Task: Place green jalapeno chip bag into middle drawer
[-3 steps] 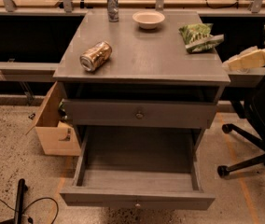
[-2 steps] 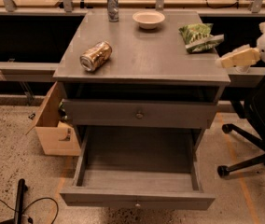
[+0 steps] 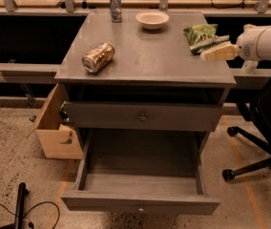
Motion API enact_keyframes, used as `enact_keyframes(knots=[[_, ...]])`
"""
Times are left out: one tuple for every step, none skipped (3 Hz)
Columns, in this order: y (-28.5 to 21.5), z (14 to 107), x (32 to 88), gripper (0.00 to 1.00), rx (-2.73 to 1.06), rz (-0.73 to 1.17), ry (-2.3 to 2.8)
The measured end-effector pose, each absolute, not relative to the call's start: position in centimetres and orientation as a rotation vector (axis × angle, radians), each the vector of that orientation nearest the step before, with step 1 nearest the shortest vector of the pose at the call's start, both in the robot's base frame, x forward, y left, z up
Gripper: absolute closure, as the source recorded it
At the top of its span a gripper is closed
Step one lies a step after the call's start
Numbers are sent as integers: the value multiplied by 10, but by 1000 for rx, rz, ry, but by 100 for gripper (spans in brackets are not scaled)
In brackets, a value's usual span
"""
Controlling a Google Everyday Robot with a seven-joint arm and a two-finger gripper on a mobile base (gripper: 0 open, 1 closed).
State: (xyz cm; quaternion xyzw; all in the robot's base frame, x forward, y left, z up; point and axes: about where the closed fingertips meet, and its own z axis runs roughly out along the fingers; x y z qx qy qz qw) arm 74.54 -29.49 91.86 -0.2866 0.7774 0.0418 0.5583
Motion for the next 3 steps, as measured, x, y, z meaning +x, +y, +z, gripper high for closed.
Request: enact_keyframes(knots=[[-292,905,782,0,-641,105,1795],[-299,893,818,0,-601,77,1765],[-304,883,846,14,-572,60,1757]])
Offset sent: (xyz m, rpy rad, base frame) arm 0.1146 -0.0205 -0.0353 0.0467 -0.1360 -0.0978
